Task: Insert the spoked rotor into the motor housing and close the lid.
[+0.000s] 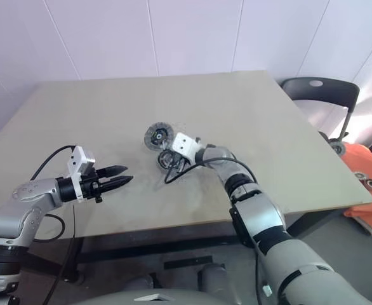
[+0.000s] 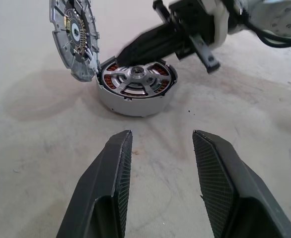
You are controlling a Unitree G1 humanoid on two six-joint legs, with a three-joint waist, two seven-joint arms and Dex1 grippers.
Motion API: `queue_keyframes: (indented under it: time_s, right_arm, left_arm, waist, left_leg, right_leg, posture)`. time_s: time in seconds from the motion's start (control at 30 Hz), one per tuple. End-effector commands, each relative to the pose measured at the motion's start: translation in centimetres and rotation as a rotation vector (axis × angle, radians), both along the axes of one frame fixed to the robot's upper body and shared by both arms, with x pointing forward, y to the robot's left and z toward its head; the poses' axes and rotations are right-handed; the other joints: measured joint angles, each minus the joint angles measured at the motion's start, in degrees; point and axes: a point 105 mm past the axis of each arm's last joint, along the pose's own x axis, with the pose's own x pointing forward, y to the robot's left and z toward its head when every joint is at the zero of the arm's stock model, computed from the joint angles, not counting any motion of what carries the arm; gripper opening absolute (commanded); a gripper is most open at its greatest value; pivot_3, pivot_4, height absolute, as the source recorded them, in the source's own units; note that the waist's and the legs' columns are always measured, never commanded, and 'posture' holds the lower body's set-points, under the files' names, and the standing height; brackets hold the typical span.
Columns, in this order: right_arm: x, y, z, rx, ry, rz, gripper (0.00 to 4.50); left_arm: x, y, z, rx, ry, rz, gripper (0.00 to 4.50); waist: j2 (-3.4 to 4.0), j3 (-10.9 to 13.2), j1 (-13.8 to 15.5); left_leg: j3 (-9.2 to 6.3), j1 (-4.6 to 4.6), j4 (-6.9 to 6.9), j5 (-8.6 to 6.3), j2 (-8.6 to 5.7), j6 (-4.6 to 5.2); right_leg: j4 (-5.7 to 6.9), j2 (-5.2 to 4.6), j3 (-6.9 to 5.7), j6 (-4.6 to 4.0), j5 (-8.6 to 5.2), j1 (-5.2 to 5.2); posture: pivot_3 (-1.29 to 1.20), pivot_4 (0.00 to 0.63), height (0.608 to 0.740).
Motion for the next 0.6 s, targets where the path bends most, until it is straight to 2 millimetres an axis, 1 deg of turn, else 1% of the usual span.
queue_keyframes:
  time_s: [0.03,0.1,0.17,0.27,0.37,0.43,0.53,0.6]
  right_arm:
    - [-0.1,-0.7,-1.0,-0.081,0.007,-0.002,0.00]
    - [-0.1,-0.9,-1.4,-0.102,0.010,-0.011,0.00]
    - [0.0,-0.8,-1.1,-0.071,0.014,-0.019,0.00]
    - [0.4,0.1,1.1,0.085,0.035,-0.026,0.00]
    - [1.0,0.9,4.1,0.286,0.043,-0.029,0.00]
    - [1.2,1.0,5.3,0.348,0.032,-0.035,0.00]
    - [1.5,0.8,4.8,0.263,-0.030,-0.064,0.00]
    - [1.3,0.7,3.8,0.197,-0.035,-0.052,0.00]
  left_arm:
    - [0.3,0.4,1.2,0.010,-0.046,0.002,2.09]
    - [0.3,0.4,1.2,0.011,-0.049,0.003,2.09]
    - [0.3,0.4,1.2,0.010,-0.050,0.003,2.09]
    - [0.3,0.3,1.2,0.007,-0.050,0.002,2.09]
    - [0.3,0.2,1.2,0.007,-0.050,0.002,2.09]
    - [0.3,0.2,1.2,0.006,-0.050,0.002,2.09]
    - [0.4,0.2,1.2,0.006,-0.051,0.002,2.09]
    - [0.4,0.3,1.2,0.005,-0.052,0.004,2.09]
  waist:
    - [-0.01,0.00,0.00]
    - [-0.03,-0.02,0.00]
    - [-0.04,-0.04,0.02]
    - [-0.03,-0.03,0.05]
    - [-0.01,-0.01,0.05]
    - [0.00,-0.01,-0.04]
    - [0.01,0.00,-0.02]
    - [0.01,0.00,-0.02]
  left_leg:
    - [0.00,0.03,0.01,0.00,0.00,0.00]
    - [-0.01,0.08,0.03,0.00,0.00,0.00]
    - [-0.02,0.13,0.06,0.00,0.00,0.00]
    - [-0.02,0.13,0.10,0.00,0.00,0.00]
    - [-0.02,0.04,0.08,0.00,0.00,0.01]
    - [-0.02,0.02,0.02,0.00,0.02,0.00]
    - [-0.03,-0.01,-0.03,0.00,0.03,0.00]
    - [-0.02,-0.01,-0.03,0.00,0.02,0.00]
  right_leg:
    - [0.00,0.00,0.00,0.00,0.00,0.04]
    - [0.01,0.00,0.00,-0.01,-0.01,0.09]
    - [0.04,0.00,0.00,-0.02,-0.01,0.15]
    - [0.05,0.00,-0.01,-0.02,-0.01,0.16]
    - [0.04,0.00,-0.01,0.00,0.00,0.07]
    - [0.02,0.01,-0.01,0.01,0.01,0.04]
    - [0.01,0.01,-0.01,0.01,0.01,-0.02]
    - [0.01,0.00,-0.01,0.00,0.00,-0.02]
  posture:
    - [0.00,0.000,0.740]
    - [0.00,0.000,0.740]
    - [0.00,0.000,0.740]
    - [0.00,0.000,0.740]
    - [0.00,0.000,0.740]
    - [0.00,0.000,0.740]
    - [0.00,0.000,0.740]
    - [0.00,0.000,0.740]
